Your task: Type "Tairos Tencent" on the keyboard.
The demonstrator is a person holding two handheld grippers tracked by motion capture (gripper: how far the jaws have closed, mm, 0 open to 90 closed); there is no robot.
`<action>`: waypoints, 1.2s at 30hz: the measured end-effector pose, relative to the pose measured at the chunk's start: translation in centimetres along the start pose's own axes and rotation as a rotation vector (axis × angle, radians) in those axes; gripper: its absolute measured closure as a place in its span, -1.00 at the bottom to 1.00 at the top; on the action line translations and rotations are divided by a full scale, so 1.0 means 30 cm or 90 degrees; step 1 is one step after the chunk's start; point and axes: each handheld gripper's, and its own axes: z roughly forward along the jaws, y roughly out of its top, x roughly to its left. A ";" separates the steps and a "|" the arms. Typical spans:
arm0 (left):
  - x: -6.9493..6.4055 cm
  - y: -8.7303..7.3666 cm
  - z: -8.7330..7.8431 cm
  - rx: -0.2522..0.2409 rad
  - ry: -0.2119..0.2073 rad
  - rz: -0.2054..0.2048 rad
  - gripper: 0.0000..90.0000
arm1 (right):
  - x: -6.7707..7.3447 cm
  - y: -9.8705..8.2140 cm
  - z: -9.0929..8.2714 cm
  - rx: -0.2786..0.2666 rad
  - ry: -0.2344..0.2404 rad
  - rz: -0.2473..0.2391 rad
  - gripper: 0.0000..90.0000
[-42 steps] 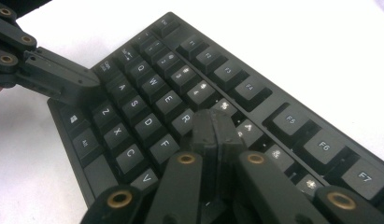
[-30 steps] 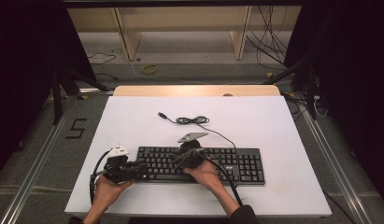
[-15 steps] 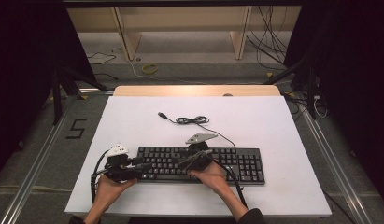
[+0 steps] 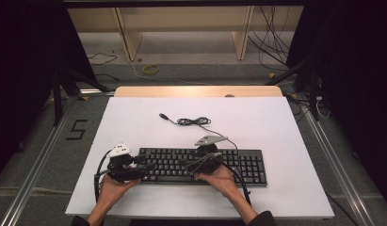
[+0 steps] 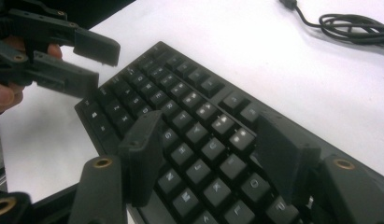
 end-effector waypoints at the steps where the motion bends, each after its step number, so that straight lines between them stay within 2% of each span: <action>1: 0.002 0.001 0.002 0.000 0.003 0.001 -0.11 | -0.002 -0.005 -0.004 0.000 -0.001 0.000 -0.08; 9: 0.003 0.015 0.024 -0.009 0.006 -0.002 -0.09 | -0.013 -0.036 -0.041 -0.004 -0.002 0.003 -0.13; 14: -0.001 0.018 0.051 0.002 0.005 0.000 -0.04 | -0.015 -0.050 -0.065 -0.010 0.000 0.001 -0.19; 20: 0.000 0.025 0.069 0.014 0.004 0.009 0.32 | -0.009 -0.065 -0.090 -0.018 0.008 0.001 -0.23; 28: -0.012 0.037 0.106 0.047 0.011 0.044 0.81 | 0.014 -0.077 -0.102 -0.022 0.019 -0.012 -0.27; 33: -0.013 0.043 0.126 0.066 0.020 0.052 0.98 | 0.021 -0.083 -0.108 -0.024 0.017 -0.018 -0.27; 36: -0.014 0.045 0.135 0.072 0.017 0.050 0.98 | 0.020 -0.086 -0.114 -0.027 0.016 -0.019 -0.27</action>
